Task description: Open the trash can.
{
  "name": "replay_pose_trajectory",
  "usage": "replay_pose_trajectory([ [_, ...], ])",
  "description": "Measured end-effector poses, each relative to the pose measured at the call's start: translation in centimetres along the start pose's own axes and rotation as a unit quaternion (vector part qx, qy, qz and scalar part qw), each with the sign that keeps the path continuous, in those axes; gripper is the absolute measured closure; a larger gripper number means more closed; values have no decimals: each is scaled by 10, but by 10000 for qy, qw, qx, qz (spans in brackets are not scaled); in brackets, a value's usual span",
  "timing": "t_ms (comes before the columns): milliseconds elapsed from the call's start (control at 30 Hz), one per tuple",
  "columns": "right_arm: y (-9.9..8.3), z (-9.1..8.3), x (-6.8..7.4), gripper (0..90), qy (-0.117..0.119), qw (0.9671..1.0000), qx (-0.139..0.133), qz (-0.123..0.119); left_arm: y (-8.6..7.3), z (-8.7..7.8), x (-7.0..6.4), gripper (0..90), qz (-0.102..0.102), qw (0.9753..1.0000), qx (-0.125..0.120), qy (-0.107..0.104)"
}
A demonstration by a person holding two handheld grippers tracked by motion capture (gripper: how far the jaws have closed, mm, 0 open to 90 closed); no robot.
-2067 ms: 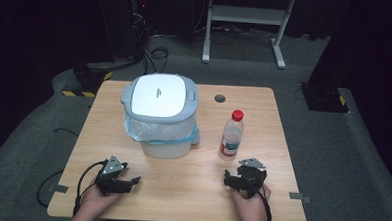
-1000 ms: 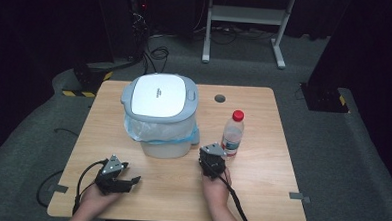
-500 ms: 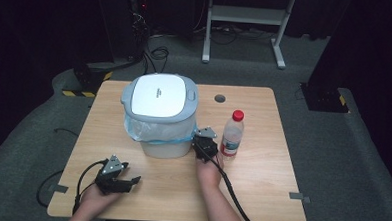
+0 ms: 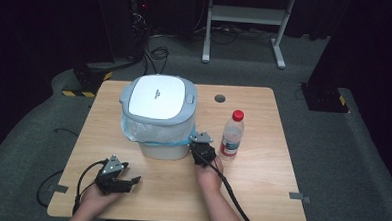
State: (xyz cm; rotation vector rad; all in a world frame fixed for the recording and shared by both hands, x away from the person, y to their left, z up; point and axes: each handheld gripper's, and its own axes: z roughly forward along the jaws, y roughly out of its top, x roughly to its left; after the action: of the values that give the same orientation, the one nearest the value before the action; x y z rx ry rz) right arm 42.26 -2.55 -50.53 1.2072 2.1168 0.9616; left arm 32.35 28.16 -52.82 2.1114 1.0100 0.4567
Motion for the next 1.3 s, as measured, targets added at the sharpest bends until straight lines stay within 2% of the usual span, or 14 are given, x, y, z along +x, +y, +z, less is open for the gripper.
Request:
replay_pose_trajectory([
  [300, -11, -15, 14, 900, 226, 9997, -6, -58, 0, 0, 0, 245, 2, 10000, -1, 5],
  [333, -13, -19, 18, 900, 286, 9995, -31, -161, 0, 0, 0, 245, -3, 10000, 0, 3],
  [367, -13, -19, 18, 900, 286, 9995, -31, -161, 0, 0, 0, 245, -3, 10000, 0, 3],
  [800, -30, -45, 50, 900, 847, 9961, -99, -227, 0, 0, 0, 252, -37, 10000, -27, 24],
  [900, -27, -49, 46, 897, 924, 9955, -127, -152, 0, 0, 0, 255, -41, 10000, -32, 30],
  [1000, -23, -52, 34, 866, 757, 9968, -251, -59, 0, 0, 0, 257, -46, 10000, -29, 33],
  [1033, -23, -52, 34, 866, 757, 9968, -251, -59, 0, 0, 0, 257, -46, 10000, -29, 33],
  [1067, -21, -50, 23, 865, 638, 9976, -271, 3, 0, 0, -1, 260, -56, 10000, -32, 40],
  [1133, -19, -46, 15, 866, 481, 9986, -231, 30, 0, -1, 0, 273, -46, 10000, -26, 59],
  [1300, -19, -29, 3, 873, 317, 9995, -59, 49, -1, -1, 0, 301, -98, 9999, -51, 83],
])
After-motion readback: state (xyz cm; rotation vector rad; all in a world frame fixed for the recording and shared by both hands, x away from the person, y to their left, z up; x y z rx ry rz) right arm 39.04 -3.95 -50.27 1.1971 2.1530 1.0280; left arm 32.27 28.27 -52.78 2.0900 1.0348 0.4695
